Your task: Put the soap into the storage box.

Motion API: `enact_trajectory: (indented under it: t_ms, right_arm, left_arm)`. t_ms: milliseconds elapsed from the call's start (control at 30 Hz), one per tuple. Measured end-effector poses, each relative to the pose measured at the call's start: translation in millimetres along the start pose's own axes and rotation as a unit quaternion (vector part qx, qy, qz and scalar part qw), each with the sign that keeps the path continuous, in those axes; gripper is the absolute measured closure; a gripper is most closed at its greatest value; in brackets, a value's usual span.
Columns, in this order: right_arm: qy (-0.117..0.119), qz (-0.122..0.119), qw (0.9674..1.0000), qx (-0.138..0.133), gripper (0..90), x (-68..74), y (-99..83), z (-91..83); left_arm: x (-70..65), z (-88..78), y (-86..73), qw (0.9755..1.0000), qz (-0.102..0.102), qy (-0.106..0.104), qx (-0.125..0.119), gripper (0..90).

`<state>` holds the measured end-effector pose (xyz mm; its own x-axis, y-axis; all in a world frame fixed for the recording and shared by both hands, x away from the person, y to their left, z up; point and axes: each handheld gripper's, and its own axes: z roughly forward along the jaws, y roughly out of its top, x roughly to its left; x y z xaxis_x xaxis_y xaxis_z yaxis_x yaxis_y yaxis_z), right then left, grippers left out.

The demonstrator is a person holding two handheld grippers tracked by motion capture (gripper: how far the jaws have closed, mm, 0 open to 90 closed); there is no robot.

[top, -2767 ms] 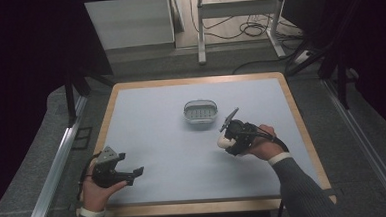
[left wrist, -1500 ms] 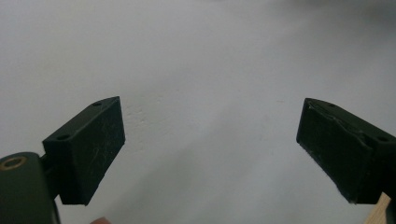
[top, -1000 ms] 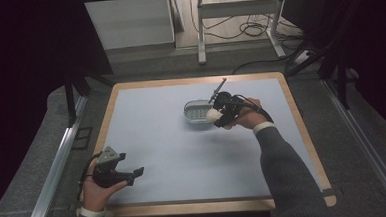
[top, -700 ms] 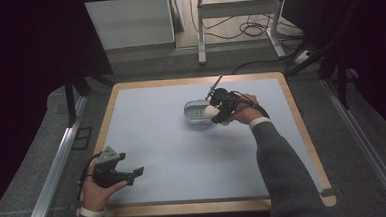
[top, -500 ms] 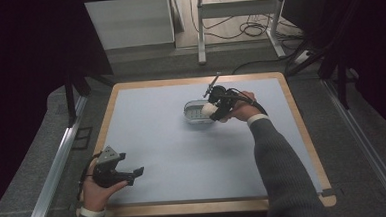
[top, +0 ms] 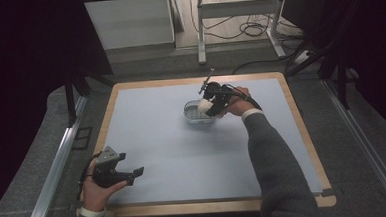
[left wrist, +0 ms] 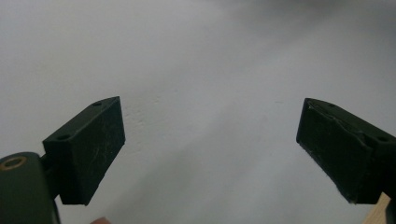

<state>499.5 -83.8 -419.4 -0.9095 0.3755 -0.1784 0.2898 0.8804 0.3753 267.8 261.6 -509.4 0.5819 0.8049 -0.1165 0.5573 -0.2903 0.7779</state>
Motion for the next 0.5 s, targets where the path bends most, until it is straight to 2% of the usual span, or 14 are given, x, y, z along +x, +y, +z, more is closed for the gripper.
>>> enact_trajectory:
  t_ms: [300, 500]
  right_arm:
    - [-0.002, -0.019, 0.9998, 0.0, 49.3, -8.2, 20.1, 7.7]
    - [0.002, -0.034, 0.9994, 0.005, 49.3, -9.7, 31.1, 20.1]
  left_arm:
    - [0.4, -0.9, 0.1, 1.0, -0.003, -0.003, -0.004, 8.5]
    - [-0.4, 0.0, 0.1, 1.0, -0.002, -0.004, -0.005, 8.6]
